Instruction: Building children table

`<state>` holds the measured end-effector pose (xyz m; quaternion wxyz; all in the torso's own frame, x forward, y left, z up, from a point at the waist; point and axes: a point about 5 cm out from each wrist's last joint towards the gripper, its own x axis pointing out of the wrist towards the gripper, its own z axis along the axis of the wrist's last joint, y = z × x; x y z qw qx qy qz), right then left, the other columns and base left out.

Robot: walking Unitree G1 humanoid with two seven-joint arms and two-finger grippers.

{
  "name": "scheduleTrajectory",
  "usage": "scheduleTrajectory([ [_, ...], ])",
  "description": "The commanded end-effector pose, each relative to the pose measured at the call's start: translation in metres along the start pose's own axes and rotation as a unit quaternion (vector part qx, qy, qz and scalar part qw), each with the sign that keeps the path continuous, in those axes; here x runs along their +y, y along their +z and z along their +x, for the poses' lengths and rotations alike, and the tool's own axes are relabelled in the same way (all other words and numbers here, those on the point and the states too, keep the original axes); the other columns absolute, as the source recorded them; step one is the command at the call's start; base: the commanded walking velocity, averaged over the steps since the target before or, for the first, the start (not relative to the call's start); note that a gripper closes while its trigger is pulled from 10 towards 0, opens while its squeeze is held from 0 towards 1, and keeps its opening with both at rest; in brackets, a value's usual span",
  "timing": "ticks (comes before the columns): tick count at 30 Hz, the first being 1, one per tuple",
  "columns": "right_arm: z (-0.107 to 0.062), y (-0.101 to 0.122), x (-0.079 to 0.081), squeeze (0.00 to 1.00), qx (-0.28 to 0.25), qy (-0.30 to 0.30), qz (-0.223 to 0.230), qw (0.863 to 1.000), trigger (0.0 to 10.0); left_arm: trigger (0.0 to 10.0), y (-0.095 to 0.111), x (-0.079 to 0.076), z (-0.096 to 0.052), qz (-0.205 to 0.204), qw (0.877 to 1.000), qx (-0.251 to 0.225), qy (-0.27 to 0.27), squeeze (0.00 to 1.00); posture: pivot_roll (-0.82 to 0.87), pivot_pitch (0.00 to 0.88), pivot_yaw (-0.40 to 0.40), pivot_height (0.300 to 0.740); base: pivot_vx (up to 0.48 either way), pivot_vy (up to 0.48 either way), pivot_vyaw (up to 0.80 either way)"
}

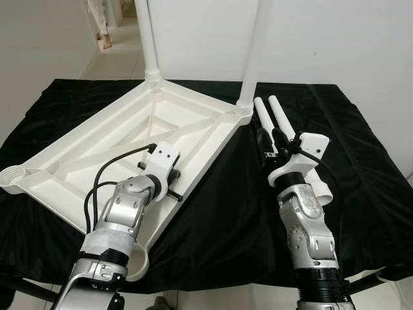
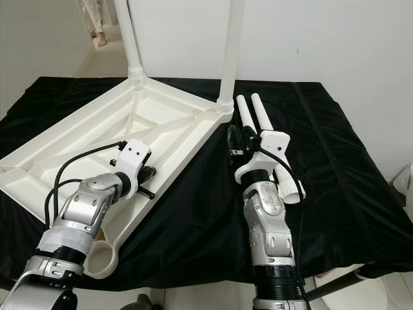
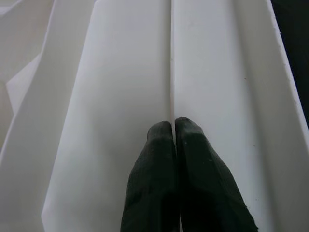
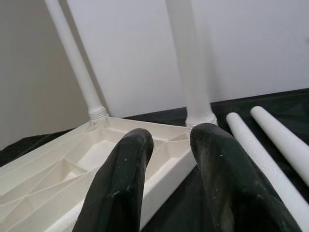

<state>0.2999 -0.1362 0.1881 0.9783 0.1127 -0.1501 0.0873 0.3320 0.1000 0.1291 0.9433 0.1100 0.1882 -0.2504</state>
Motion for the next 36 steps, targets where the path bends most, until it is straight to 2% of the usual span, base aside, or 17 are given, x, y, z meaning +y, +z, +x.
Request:
scheduleTrajectory([
  [1, 0.001, -0.003, 0.001, 0.00, 0.002, 0.000, -0.001, 1.000, 10.0, 0.0, -0.005, -0.003, 0.002, -0.018, 0.995, 0.000, 0.095, 0.00, 0.07, 0.025, 0.023, 0.740, 0.000, 0.000, 0.00],
  [3, 0.003, -0.004, 0.003, 0.00, 0.002, 0.004, 0.001, 1.000, 10.0, 0.0, -0.002, -0.014, 0.004, -0.022, 0.996, -0.003, 0.086, 0.00, 0.08, 0.024, 0.021, 0.740, 0.000, 0.000, 0.00],
  [4, 0.003, -0.004, 0.003, 0.00, 0.002, 0.004, 0.001, 1.000, 10.0, 0.0, -0.002, -0.014, 0.004, -0.022, 0.996, -0.003, 0.086, 0.00, 0.08, 0.024, 0.021, 0.740, 0.000, 0.000, 0.00],
  [5, 0.004, -0.004, 0.004, 0.00, 0.002, 0.005, 0.001, 1.000, 10.0, 1.6, -0.001, -0.018, 0.005, -0.024, 0.996, -0.006, 0.083, 0.00, 0.08, 0.023, 0.020, 0.740, 0.000, 0.000, 0.00],
  [6, 0.005, -0.005, 0.004, 0.00, 0.002, 0.005, 0.001, 1.000, 10.0, 6.9, 0.001, -0.021, 0.006, -0.022, 0.997, -0.009, 0.077, 0.00, 0.08, 0.021, 0.019, 0.740, 0.000, 0.000, 0.00],
  [7, 0.005, -0.005, 0.004, 0.00, 0.002, 0.005, 0.001, 1.000, 10.0, 6.9, 0.001, -0.021, 0.006, -0.022, 0.997, -0.009, 0.077, 0.00, 0.08, 0.021, 0.019, 0.740, 0.000, 0.000, 0.00],
  [8, 0.005, -0.005, 0.004, 0.00, 0.002, 0.006, 0.001, 1.000, 10.0, 10.0, 0.002, -0.024, 0.006, -0.023, 0.997, -0.012, 0.068, 0.00, 0.08, 0.019, 0.019, 0.740, 0.000, 0.000, 0.00],
  [17, 0.005, -0.006, 0.005, 0.00, 0.001, 0.006, 0.002, 1.000, 10.0, 10.0, 0.008, -0.030, 0.003, -0.008, 0.999, -0.039, 0.028, 0.00, 0.09, 0.015, 0.019, 0.740, 0.000, 0.000, 0.00],
  [18, 0.005, -0.007, 0.005, 0.00, 0.001, 0.005, 0.003, 1.000, 10.0, 10.0, 0.011, -0.032, -0.001, -0.007, 0.998, -0.059, 0.008, 1.00, 0.09, 0.013, 0.020, 0.740, 0.000, 0.000, 0.00],
  [23, 0.004, -0.008, 0.005, 0.00, 0.003, 0.003, 0.003, 1.000, 10.0, 10.0, 0.017, -0.032, -0.009, -0.003, 0.995, -0.100, -0.016, 1.00, 0.09, 0.012, 0.021, 0.740, 0.000, 0.000, 0.00],
  [24, 0.004, -0.009, 0.005, 0.00, 0.003, 0.002, 0.002, 1.000, 10.0, 10.0, 0.018, -0.032, -0.014, 0.004, 0.993, -0.113, -0.025, 0.07, 0.09, 0.009, 0.019, 0.740, 0.000, 0.000, 0.00],
  [25, 0.004, -0.010, 0.004, 0.00, 0.004, 0.002, 0.002, 1.000, 10.0, 10.0, 0.018, -0.030, -0.019, 0.013, 0.992, -0.125, -0.032, 0.00, 0.09, 0.007, 0.016, 0.740, 0.000, 0.000, 0.00],
  [29, 0.002, -0.013, 0.004, 0.00, 0.008, 0.004, 0.000, 1.000, 10.0, 10.0, 0.018, -0.026, -0.032, 0.031, 0.987, -0.151, -0.043, 0.00, 0.09, 0.005, 0.013, 0.740, 0.000, 0.000, 0.00],
  [33, 0.002, -0.014, 0.004, 0.00, 0.010, 0.004, -0.001, 1.000, 10.0, 10.0, 0.018, -0.024, -0.038, 0.041, 0.985, -0.161, -0.045, 0.00, 0.09, 0.004, 0.007, 0.740, 0.000, 0.000, 0.00],
  [35, 0.001, -0.015, 0.003, 0.00, 0.012, 0.005, -0.003, 1.000, 10.0, 10.0, 0.018, -0.020, -0.046, 0.073, 0.981, -0.175, -0.038, 0.00, 0.09, 0.001, 0.003, 0.740, 0.000, 0.000, 0.00],
  [36, 0.001, -0.015, 0.003, 0.00, 0.012, 0.005, -0.003, 1.000, 10.0, 10.0, 0.018, -0.020, -0.046, 0.073, 0.981, -0.175, -0.038, 0.00, 0.09, 0.001, 0.003, 0.740, 0.000, 0.000, 0.00],
])
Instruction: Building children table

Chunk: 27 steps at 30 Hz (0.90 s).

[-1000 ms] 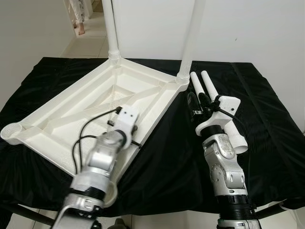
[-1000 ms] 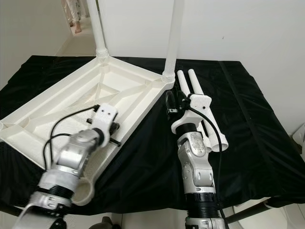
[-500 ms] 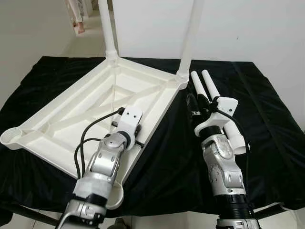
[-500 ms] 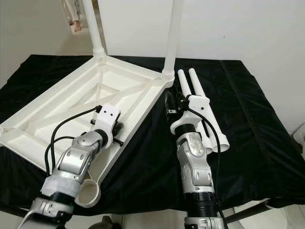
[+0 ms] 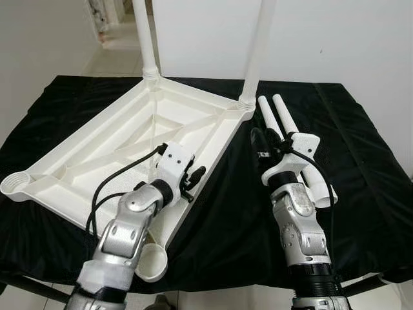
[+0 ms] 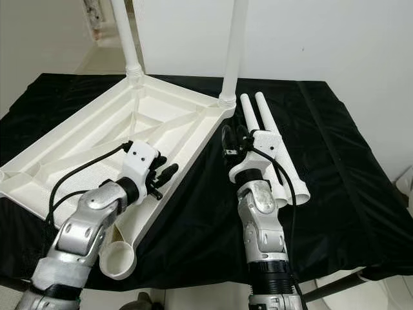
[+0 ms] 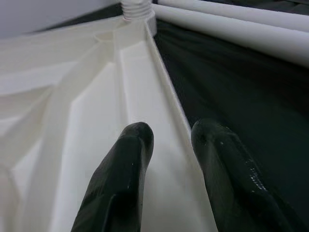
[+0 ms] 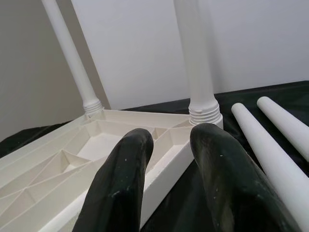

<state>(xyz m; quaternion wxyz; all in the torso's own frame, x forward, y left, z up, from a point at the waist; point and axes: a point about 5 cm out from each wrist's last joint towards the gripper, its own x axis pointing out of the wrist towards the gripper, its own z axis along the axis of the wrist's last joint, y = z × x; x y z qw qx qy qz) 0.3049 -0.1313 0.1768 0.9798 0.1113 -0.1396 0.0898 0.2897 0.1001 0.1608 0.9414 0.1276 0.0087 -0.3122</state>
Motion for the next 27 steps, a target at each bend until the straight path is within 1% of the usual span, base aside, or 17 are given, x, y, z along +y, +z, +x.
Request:
scheduleTrajectory([
  [1, -0.001, -0.002, 0.002, 0.00, 0.002, 0.005, -0.003, 1.000, 10.0, 10.0, 0.002, 0.000, -0.005, 0.017, 1.000, -0.011, -0.009, 0.00, 0.09, 0.000, 0.000, 0.740, 0.000, 0.000, 0.00],
  [2, -0.001, -0.002, 0.002, 0.00, 0.002, 0.005, -0.004, 1.000, 10.0, 10.0, 0.001, 0.002, -0.010, 0.027, 0.999, -0.015, -0.013, 0.00, 0.09, 0.000, -0.002, 0.740, 0.000, 0.000, 0.00],
  [3, -0.001, -0.002, 0.002, 0.00, 0.002, 0.005, -0.004, 1.000, 10.0, 10.0, 0.001, 0.002, -0.010, 0.027, 0.999, -0.015, -0.013, 0.00, 0.09, 0.000, -0.002, 0.740, 0.000, 0.000, 0.00],
  [4, -0.001, -0.003, 0.001, 0.00, 0.003, 0.006, -0.004, 1.000, 10.0, 10.0, 0.000, 0.004, -0.014, 0.035, 0.999, -0.015, -0.013, 0.00, 0.09, 0.000, -0.003, 0.740, 0.000, 0.000, 0.00],
  [6, -0.001, -0.003, 0.001, 0.00, 0.004, 0.007, -0.005, 1.000, 10.0, 10.0, -0.007, 0.012, -0.027, 0.063, 0.998, -0.008, -0.016, 0.00, 0.09, 0.000, -0.008, 0.740, 0.000, 0.000, 0.00],
  [7, -0.001, -0.003, 0.001, 0.00, 0.004, 0.007, -0.005, 1.000, 10.0, 10.0, -0.007, 0.012, -0.027, 0.063, 0.998, -0.008, -0.016, 0.00, 0.09, 0.000, -0.008, 0.740, 0.000, 0.000, 0.00],
  [8, -0.002, -0.004, 0.000, 0.00, 0.006, 0.007, -0.007, 1.000, 10.0, 10.0, -0.012, 0.021, -0.037, 0.076, 0.997, -0.003, -0.010, 0.00, 0.09, 0.002, -0.009, 0.740, 0.000, 0.000, 0.00],
  [10, -0.002, -0.004, 0.000, 0.00, 0.006, 0.007, -0.007, 1.000, 10.0, 10.0, -0.012, 0.021, -0.037, 0.076, 0.997, -0.003, -0.010, 0.00, 0.09, 0.002, -0.009, 0.740, 0.000, 0.000, 0.00],
  [12, -0.003, -0.004, -0.001, 0.00, 0.008, 0.008, -0.008, 1.000, 10.0, 10.0, -0.014, 0.028, -0.045, 0.079, 0.997, -0.001, -0.013, 0.00, 0.09, 0.006, -0.008, 0.740, 0.000, 0.000, 0.00],
  [14, -0.004, -0.005, -0.001, 0.00, 0.009, 0.007, -0.010, 1.000, 10.0, 10.0, -0.014, 0.030, -0.048, 0.079, 0.997, -0.002, -0.019, 0.00, 0.09, 0.007, -0.009, 0.740, 0.000, 0.000, 0.00],
  [16, -0.004, -0.005, -0.001, 0.00, 0.009, 0.007, -0.010, 1.000, 10.0, 10.0, -0.014, 0.030, -0.048, 0.079, 0.997, -0.002, -0.019, 0.00, 0.09, 0.007, -0.009, 0.740, 0.000, 0.000, 0.00],
  [20, -0.011, -0.006, -0.008, 0.00, 0.013, -0.004, -0.017, 1.000, 10.0, 10.0, -0.020, 0.041, -0.073, 0.090, 0.992, 0.014, -0.090, 0.00, 0.09, 0.019, 0.002, 0.740, 0.000, 0.000, 0.00],
  [21, -0.011, -0.006, -0.008, 0.00, 0.013, -0.004, -0.017, 1.000, 10.0, 10.0, -0.020, 0.041, -0.073, 0.090, 0.992, 0.014, -0.090, 0.00, 0.09, 0.019, 0.002, 0.740, 0.000, 0.000, 0.00],
  [24, -0.013, -0.007, -0.010, 0.00, 0.015, -0.006, -0.019, 1.000, 10.0, 10.0, -0.021, 0.047, -0.085, 0.087, 0.989, 0.020, -0.122, 0.00, 0.09, 0.026, 0.005, 0.740, 0.000, 0.000, 0.00],
  [25, -0.014, -0.007, -0.010, 0.00, 0.017, -0.006, -0.020, 1.000, 10.0, 10.0, -0.023, 0.048, -0.089, 0.097, 0.986, 0.026, -0.134, 0.00, 0.10, 0.033, 0.005, 0.740, 0.000, 0.000, 0.00],
  [26, -0.014, -0.007, -0.010, 0.00, 0.017, -0.006, -0.020, 1.000, 10.0, 10.0, -0.023, 0.048, -0.089, 0.097, 0.986, 0.026, -0.134, 0.00, 0.10, 0.033, 0.005, 0.740, 0.000, 0.000, 0.00],
  [27, -0.015, -0.007, -0.011, 0.00, 0.018, -0.007, -0.021, 1.000, 10.0, 10.0, -0.026, 0.050, -0.094, 0.105, 0.983, 0.037, -0.147, 0.00, 0.10, 0.034, 0.006, 0.740, 0.000, 0.000, 0.00],
])
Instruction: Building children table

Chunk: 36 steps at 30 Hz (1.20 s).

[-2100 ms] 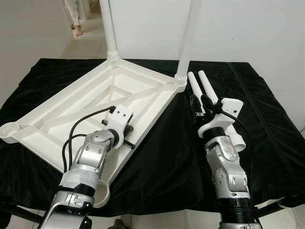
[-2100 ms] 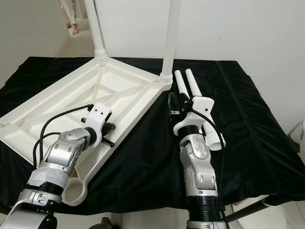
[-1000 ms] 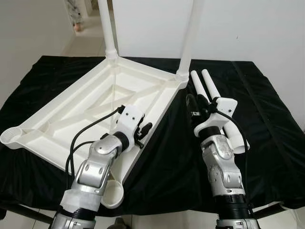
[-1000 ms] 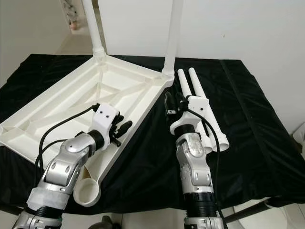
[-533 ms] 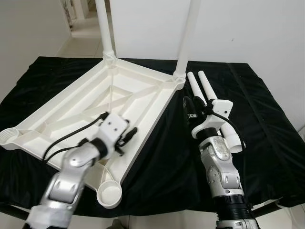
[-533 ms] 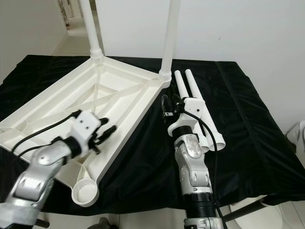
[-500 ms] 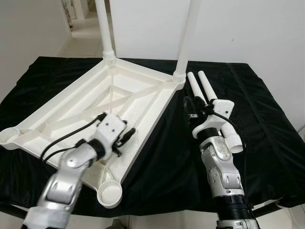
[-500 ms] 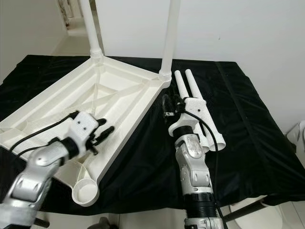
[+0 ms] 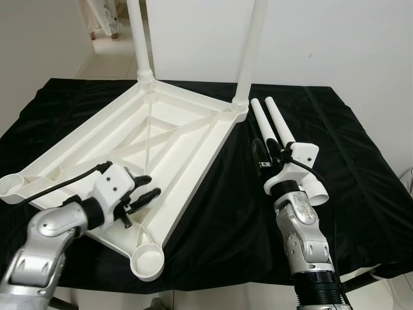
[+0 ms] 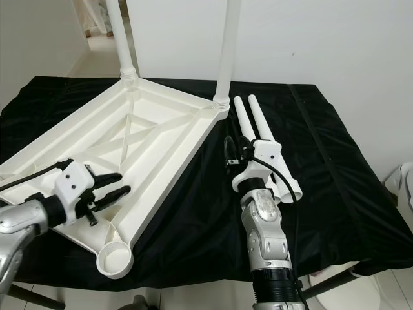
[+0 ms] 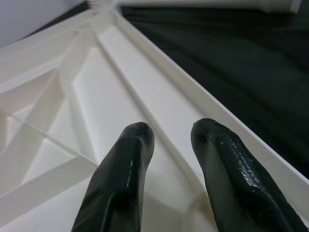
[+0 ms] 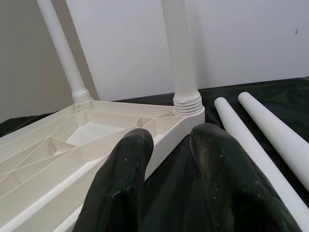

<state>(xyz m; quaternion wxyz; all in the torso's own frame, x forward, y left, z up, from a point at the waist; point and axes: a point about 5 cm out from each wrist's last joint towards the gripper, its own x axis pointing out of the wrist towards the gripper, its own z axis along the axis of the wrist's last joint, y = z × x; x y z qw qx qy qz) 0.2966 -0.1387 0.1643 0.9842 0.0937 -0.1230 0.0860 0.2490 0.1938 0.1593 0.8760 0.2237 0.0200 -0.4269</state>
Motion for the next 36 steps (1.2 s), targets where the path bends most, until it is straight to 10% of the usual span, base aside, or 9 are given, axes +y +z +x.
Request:
scheduleTrajectory([
  [1, -0.003, 0.000, -0.003, 0.00, 0.000, -0.003, -0.004, 1.000, 10.0, 10.0, -0.005, 0.000, -0.007, 0.008, 1.000, 0.010, -0.019, 0.00, 0.10, 0.034, 0.006, 0.740, 0.000, 0.000, 0.00],
  [26, -0.006, -0.001, -0.008, 0.00, 0.008, -0.003, -0.015, 1.000, 10.0, 10.0, -0.030, 0.009, -0.037, 0.023, 0.990, 0.089, -0.111, 0.00, 0.11, 0.055, 0.009, 0.740, 0.000, 0.000, 0.00],
  [28, -0.007, -0.001, -0.009, 0.00, 0.009, -0.003, -0.016, 1.000, 10.0, 10.0, -0.031, 0.009, -0.039, 0.019, 0.989, 0.093, -0.116, 0.15, 0.12, 0.054, 0.010, 0.740, 0.000, 0.000, 0.00],
  [29, -0.008, -0.002, -0.009, 0.00, 0.010, -0.003, -0.017, 1.000, 10.0, 10.0, -0.031, 0.010, -0.040, 0.013, 0.989, 0.095, -0.117, 1.00, 0.12, 0.055, 0.011, 0.740, 0.000, 0.000, 0.00],
  [34, -0.009, -0.002, -0.009, 0.00, 0.011, -0.001, -0.018, 1.000, 10.0, 10.0, -0.030, 0.010, -0.045, 0.017, 0.987, 0.098, -0.126, 1.00, 0.12, 0.054, 0.011, 0.740, 0.000, 0.000, 0.00],
  [35, -0.009, -0.003, -0.009, 0.00, 0.013, 0.001, -0.019, 1.000, 10.0, 10.0, -0.031, 0.009, -0.048, 0.027, 0.985, 0.103, -0.136, 0.00, 0.12, 0.055, 0.013, 0.740, 0.000, 0.000, 0.00],
  [36, -0.009, -0.003, -0.009, 0.00, 0.013, 0.001, -0.019, 1.000, 10.0, 10.0, -0.031, 0.009, -0.048, 0.027, 0.985, 0.103, -0.136, 0.00, 0.12, 0.055, 0.013, 0.740, 0.000, 0.000, 0.00],
])
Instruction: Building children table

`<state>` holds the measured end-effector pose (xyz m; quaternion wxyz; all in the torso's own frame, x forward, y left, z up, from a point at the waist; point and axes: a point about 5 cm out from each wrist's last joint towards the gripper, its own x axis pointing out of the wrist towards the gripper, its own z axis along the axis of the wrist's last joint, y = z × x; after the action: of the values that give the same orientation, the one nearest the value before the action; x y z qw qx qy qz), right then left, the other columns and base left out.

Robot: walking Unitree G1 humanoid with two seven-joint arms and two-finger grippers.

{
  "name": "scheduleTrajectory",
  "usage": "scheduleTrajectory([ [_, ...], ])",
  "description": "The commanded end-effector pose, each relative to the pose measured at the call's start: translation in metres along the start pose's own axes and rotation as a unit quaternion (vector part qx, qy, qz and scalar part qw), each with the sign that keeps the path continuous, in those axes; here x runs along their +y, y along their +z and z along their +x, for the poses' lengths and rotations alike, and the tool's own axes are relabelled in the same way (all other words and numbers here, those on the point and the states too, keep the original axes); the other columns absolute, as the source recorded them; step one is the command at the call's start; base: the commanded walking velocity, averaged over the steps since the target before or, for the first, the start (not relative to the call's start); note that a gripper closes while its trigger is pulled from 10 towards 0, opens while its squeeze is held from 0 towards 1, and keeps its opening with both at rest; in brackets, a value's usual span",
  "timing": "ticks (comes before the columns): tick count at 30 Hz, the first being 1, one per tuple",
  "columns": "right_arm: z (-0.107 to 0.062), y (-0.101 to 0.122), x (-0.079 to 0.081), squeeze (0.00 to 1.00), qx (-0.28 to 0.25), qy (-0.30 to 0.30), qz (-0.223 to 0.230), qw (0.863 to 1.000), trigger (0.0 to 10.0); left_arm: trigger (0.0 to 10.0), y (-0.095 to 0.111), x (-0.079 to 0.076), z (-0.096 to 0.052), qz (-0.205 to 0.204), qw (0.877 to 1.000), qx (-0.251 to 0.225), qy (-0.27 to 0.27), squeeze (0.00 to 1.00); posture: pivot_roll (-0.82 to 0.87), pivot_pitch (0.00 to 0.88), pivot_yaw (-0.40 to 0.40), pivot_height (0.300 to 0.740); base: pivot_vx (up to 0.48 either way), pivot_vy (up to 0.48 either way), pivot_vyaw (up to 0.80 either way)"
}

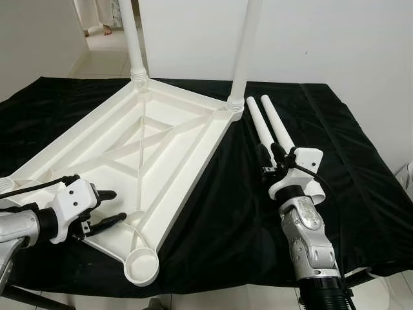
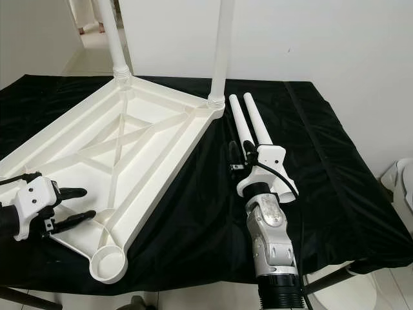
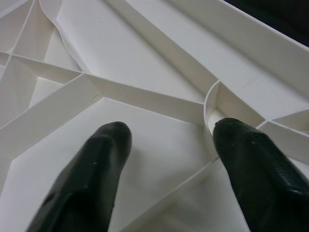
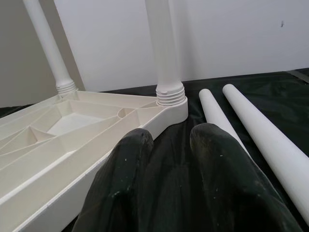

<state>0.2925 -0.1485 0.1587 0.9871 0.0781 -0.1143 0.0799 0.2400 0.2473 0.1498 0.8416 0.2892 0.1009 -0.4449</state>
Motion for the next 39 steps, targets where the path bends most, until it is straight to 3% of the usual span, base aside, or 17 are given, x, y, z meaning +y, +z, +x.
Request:
scheduleTrajectory([
  [1, -0.002, -0.001, 0.001, 0.00, 0.003, 0.006, -0.004, 1.000, 10.0, 10.0, -0.002, -0.010, -0.003, 0.004, 0.996, 0.005, -0.090, 0.00, 0.12, 0.055, 0.013, 0.740, 0.000, 0.000, 0.00],
  [12, -0.002, -0.002, 0.000, 0.00, 0.007, 0.012, -0.008, 1.000, 10.0, 10.0, -0.011, -0.021, -0.013, 0.018, 0.987, 0.043, -0.153, 0.00, 0.13, 0.055, 0.014, 0.740, 0.000, 0.000, 0.00],
  [18, -0.001, -0.002, 0.000, 0.00, 0.007, 0.014, -0.008, 1.000, 10.0, 10.0, -0.013, -0.022, -0.013, 0.021, 0.985, 0.051, -0.163, 0.00, 0.13, 0.055, 0.016, 0.740, 0.000, 0.000, 0.00],
  [23, -0.001, -0.002, 0.001, 0.00, 0.006, 0.014, -0.007, 1.000, 10.0, 10.0, -0.016, -0.023, -0.004, 0.031, 0.984, 0.056, -0.168, 0.00, 0.13, 0.056, 0.019, 0.740, 0.000, 0.000, 0.00],
  [30, 0.001, 0.001, -0.001, 0.00, 0.002, 0.011, -0.010, 1.000, 10.0, 10.0, -0.014, -0.009, 0.016, 0.036, 0.988, 0.043, -0.145, 0.00, 0.11, 0.053, 0.022, 0.740, 0.000, 0.000, 0.00],
  [39, 0.000, 0.001, 0.001, 0.00, 0.002, 0.013, -0.010, 1.000, 10.0, 10.0, -0.020, -0.003, 0.029, 0.028, 0.989, 0.044, -0.139, 0.00, 0.11, 0.059, 0.021, 0.740, 0.000, 0.000, 0.00],
])
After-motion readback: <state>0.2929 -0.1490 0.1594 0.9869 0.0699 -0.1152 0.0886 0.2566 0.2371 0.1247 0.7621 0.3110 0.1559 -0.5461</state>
